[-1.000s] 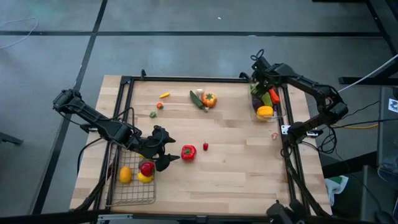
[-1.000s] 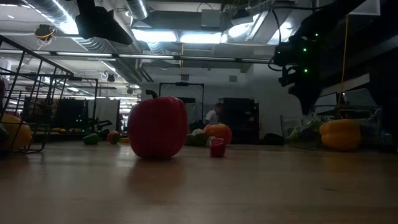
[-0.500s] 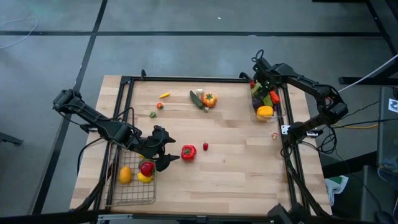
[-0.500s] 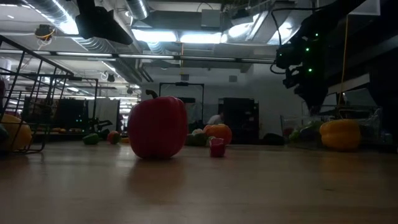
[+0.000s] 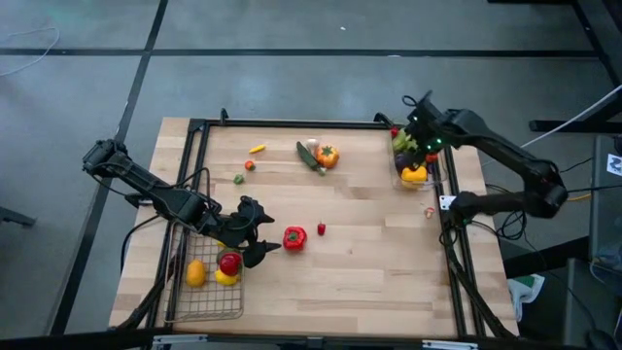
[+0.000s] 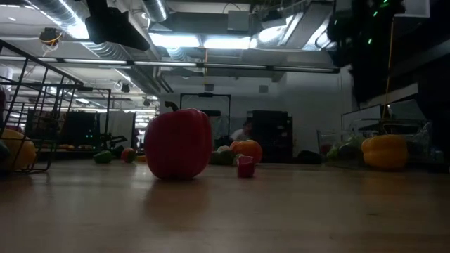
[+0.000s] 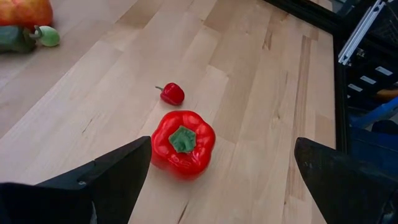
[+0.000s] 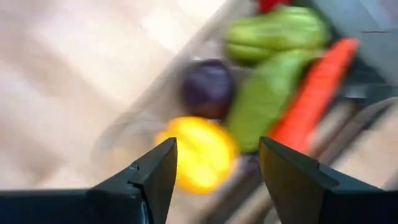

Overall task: Sort produce into baskets
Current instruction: Put the red mushroom into the transparent bin

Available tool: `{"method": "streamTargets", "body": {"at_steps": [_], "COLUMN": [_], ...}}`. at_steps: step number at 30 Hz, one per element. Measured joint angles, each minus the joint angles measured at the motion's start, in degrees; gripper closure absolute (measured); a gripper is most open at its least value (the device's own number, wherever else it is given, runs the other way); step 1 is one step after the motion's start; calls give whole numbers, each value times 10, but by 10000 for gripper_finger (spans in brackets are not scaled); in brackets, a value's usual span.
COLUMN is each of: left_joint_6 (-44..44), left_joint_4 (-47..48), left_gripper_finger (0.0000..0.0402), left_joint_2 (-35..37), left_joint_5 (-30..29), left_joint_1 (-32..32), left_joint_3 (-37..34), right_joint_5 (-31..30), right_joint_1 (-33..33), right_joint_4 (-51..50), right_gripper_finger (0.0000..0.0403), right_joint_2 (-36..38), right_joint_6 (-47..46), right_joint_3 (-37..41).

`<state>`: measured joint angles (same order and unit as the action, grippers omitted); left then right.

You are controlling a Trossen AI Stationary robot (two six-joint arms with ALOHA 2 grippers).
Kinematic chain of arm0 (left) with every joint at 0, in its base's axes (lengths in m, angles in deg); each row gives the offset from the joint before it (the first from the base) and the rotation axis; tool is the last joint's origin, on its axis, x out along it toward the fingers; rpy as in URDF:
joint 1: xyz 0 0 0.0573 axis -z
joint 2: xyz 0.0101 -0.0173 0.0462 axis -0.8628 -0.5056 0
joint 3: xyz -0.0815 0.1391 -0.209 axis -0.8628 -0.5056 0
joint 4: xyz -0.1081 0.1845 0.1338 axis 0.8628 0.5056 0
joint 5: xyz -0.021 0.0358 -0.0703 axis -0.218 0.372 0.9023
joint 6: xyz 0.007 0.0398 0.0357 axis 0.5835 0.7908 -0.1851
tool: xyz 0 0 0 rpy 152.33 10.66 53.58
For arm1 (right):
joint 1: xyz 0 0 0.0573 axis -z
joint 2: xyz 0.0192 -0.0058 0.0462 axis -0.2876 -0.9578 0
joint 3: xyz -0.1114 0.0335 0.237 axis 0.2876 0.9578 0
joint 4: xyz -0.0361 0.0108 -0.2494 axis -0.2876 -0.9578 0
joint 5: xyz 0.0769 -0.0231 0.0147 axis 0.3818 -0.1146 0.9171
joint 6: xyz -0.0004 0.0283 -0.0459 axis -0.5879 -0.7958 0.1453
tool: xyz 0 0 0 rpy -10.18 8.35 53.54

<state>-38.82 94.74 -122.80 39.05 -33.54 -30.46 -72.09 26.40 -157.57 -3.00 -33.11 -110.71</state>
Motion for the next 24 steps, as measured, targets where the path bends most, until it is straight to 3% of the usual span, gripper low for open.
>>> {"method": "streamTargets", "body": {"at_steps": [4, 6, 15, 24], "left_joint_6": [0, 0, 1, 1], "left_joint_4": [0, 0, 0, 0], "left_gripper_finger": [11, 11, 11, 11], "left_joint_2": [0, 0, 0, 0], "left_joint_5": [0, 0, 0, 0], "left_joint_1": [0, 0, 0, 0], "left_joint_3": [0, 0, 0, 0], "right_joint_5": [95, 109, 70, 5], "right_joint_1": [-61, -100, -267, -377], "right_joint_4": [-20, -32, -82, -157], "right_gripper_finger": [180, 180, 180, 180], "right_joint_2": [38, 47, 48, 47], "right_joint_6": [-76, -97, -147, -333], "right_joint_3": [0, 0, 0, 0]}}
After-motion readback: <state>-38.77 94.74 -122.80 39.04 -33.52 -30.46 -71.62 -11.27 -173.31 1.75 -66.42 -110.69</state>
